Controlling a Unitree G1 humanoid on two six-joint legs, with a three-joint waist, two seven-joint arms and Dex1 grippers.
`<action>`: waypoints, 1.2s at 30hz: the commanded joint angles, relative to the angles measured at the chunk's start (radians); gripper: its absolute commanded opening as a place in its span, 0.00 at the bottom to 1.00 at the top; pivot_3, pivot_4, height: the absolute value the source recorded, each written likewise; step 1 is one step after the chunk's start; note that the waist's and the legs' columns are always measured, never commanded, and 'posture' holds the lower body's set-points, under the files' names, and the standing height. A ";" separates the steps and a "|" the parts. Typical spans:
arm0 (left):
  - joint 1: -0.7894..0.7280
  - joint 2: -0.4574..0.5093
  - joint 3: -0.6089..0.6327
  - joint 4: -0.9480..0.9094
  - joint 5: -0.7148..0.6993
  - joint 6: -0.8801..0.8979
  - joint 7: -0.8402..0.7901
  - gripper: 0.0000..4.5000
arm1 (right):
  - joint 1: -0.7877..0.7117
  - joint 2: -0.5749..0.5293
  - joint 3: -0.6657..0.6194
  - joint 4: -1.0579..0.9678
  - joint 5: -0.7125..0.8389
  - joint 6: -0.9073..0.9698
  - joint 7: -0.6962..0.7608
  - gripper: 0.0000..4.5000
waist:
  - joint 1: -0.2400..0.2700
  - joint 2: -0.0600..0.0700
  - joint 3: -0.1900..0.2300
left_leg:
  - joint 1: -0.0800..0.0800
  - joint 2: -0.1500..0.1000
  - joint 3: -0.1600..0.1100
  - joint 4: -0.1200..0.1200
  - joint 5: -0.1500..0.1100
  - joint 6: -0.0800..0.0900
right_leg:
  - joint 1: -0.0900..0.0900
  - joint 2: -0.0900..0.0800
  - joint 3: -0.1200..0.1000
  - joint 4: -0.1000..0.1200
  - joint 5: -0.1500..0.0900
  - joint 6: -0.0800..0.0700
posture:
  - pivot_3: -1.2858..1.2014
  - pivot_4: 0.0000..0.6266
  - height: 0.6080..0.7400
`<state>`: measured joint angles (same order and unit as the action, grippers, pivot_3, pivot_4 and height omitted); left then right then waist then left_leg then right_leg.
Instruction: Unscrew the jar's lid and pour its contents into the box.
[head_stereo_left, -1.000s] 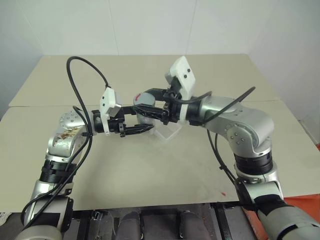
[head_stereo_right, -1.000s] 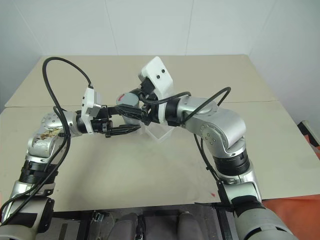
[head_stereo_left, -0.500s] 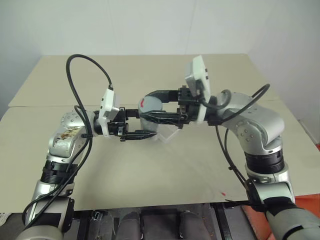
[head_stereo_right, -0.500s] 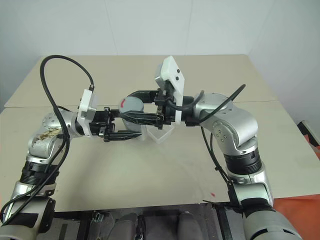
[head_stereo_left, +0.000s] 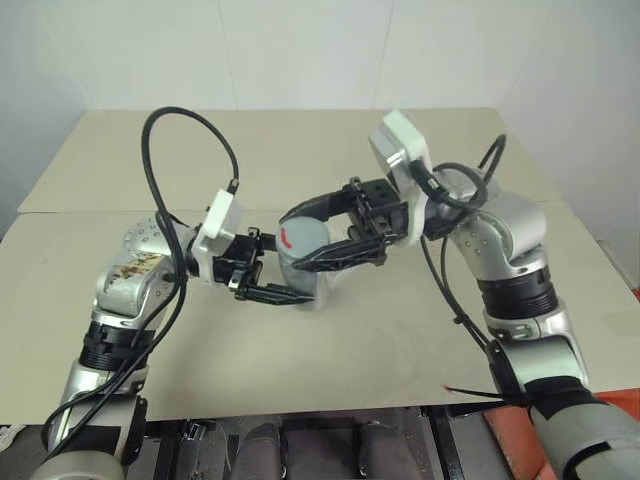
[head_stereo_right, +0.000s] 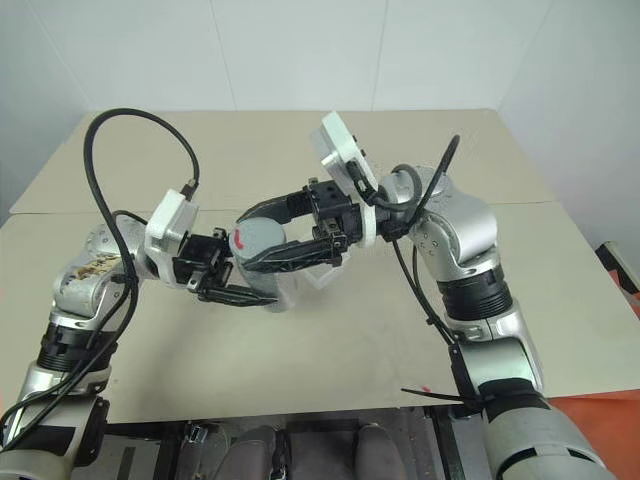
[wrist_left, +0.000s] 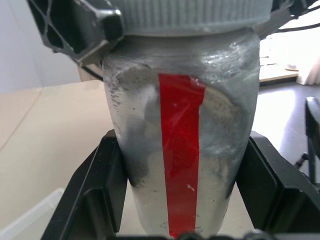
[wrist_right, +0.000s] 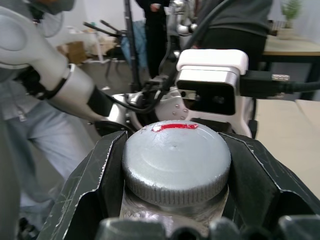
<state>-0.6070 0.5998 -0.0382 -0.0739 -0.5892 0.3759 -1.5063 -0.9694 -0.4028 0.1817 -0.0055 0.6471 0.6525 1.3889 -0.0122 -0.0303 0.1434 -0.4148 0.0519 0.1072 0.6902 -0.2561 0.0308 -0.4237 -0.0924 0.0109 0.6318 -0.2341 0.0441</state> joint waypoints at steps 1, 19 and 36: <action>-0.036 -0.012 0.021 -0.061 -0.053 -0.009 0.004 0.61 | -0.009 0.025 0.069 0.003 -0.028 -0.019 0.036 0.62 | 0.000 0.000 0.000 | 0.000 0.000 0.000 0.000 0.000 0.000 | 0.000 0.000 0.000 0.000 0.000 0.000 | 0.52 0.24 1.00; 0.045 0.066 0.090 0.008 0.044 -0.018 0.188 0.61 | 0.228 -0.036 -0.152 -0.255 -0.009 0.041 -0.353 0.99 | 0.005 0.000 0.000 | -0.001 0.000 -0.001 0.002 0.000 0.000 | 0.000 0.000 0.000 0.000 0.000 0.000 | 0.52 0.24 1.00; 0.053 -0.194 0.045 -0.104 0.250 0.117 0.860 0.61 | 0.152 0.147 -0.122 -0.485 -0.101 0.373 -1.060 0.99 | 0.000 0.000 0.000 | -0.001 0.000 -0.001 0.001 0.000 0.000 | 0.000 0.000 0.000 0.001 0.000 0.000 | 0.52 0.24 1.00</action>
<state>-0.5471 0.4064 -0.0012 -0.1323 -0.3447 0.4825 -0.6857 -0.7895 -0.2594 0.0703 -0.4582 0.5611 1.0135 0.3685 -0.0120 -0.0301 0.1436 -0.4160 0.0522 0.1063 0.6913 -0.2563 0.0311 -0.4241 -0.0927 0.0107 0.6328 -0.2340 0.0441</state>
